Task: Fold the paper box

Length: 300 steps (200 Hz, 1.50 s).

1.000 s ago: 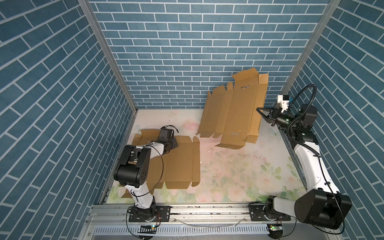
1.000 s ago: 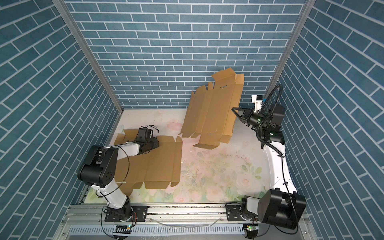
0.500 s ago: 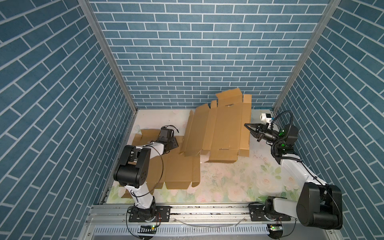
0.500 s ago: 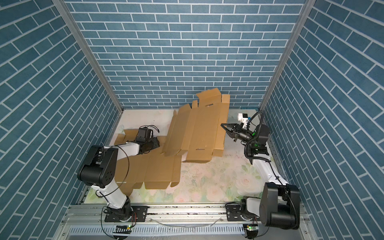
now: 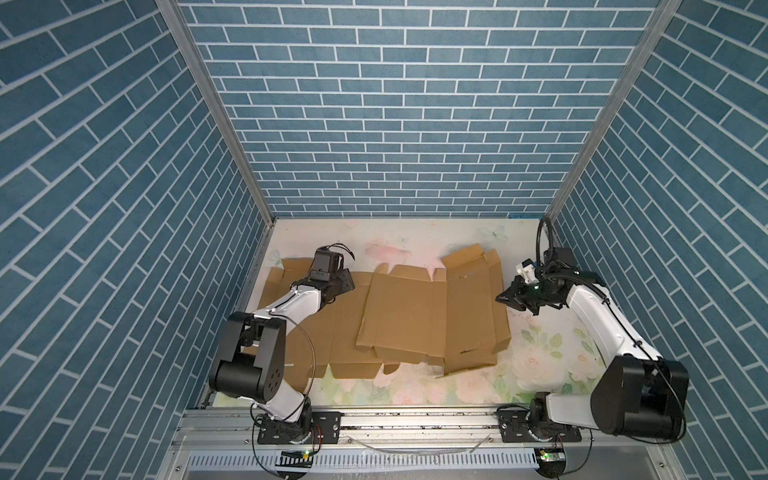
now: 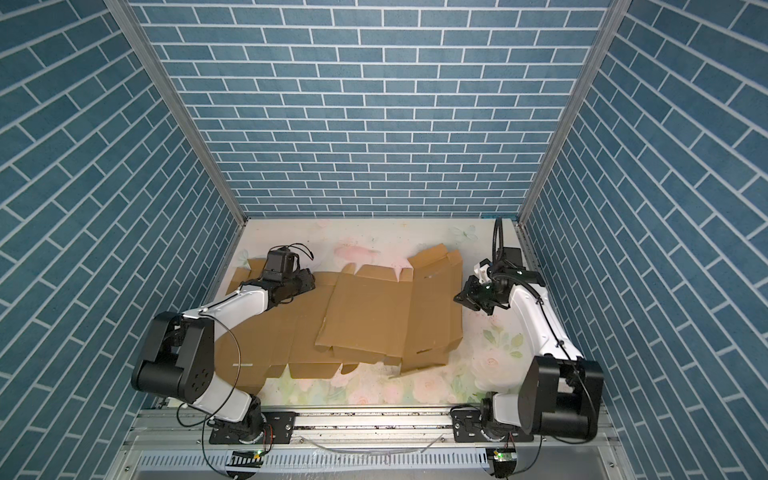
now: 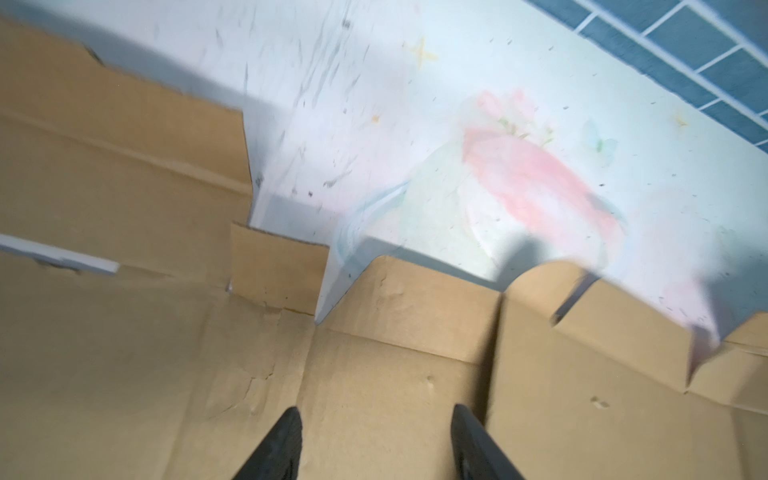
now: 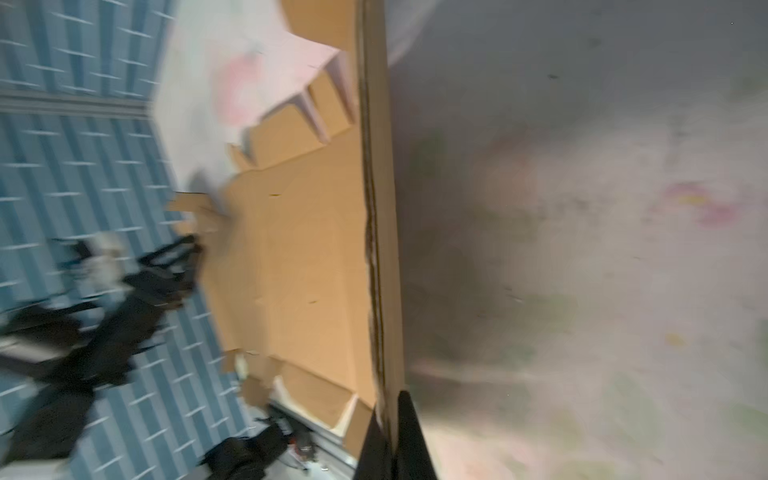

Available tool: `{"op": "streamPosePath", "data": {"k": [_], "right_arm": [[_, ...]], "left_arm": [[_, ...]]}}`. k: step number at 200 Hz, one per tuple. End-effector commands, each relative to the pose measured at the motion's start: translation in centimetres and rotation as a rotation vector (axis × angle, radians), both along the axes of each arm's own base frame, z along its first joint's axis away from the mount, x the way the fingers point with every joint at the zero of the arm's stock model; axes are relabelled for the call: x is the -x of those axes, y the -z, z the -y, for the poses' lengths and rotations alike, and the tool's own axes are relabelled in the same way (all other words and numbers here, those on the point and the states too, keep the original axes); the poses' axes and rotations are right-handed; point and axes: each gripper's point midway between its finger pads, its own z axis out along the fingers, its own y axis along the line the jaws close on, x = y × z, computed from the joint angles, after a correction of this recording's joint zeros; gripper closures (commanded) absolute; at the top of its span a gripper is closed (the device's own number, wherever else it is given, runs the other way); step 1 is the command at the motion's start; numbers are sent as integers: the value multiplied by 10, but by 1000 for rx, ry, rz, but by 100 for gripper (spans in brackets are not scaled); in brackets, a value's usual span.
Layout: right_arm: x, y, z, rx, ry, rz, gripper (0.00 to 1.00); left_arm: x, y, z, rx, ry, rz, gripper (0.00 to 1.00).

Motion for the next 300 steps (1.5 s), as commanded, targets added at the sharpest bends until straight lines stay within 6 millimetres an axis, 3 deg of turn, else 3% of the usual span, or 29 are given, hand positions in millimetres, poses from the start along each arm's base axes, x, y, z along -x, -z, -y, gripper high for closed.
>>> {"op": "streamPosePath", "data": {"k": [1,37,69,101,133,191,206,238,270,300], "right_arm": [[12,17,44,417,-151,-97,100],[-41,19,45,686,-309,-11,100],[-72,32,42,852,-443,15,100],[-103,23,31,975,-440,121,100],[-110,17,16,945,-427,254,100],[-114,-12,-20,761,-428,548,100],[-118,-19,-28,757,-439,613,100],[-112,-16,-38,868,-645,681,100],[-107,-21,-36,919,-723,712,100],[-95,-24,-50,842,-815,764,100]], "left_arm": [[6,-24,11,-65,71,11,40],[16,-45,75,-65,278,54,38],[31,-39,138,46,458,61,38],[46,-27,174,87,556,30,38],[62,-8,198,121,627,-11,38],[81,4,213,139,736,-45,38],[84,-1,214,137,762,-49,38],[85,-42,206,102,808,24,34],[70,-87,174,99,747,103,34],[55,-118,149,101,683,181,33]]}}
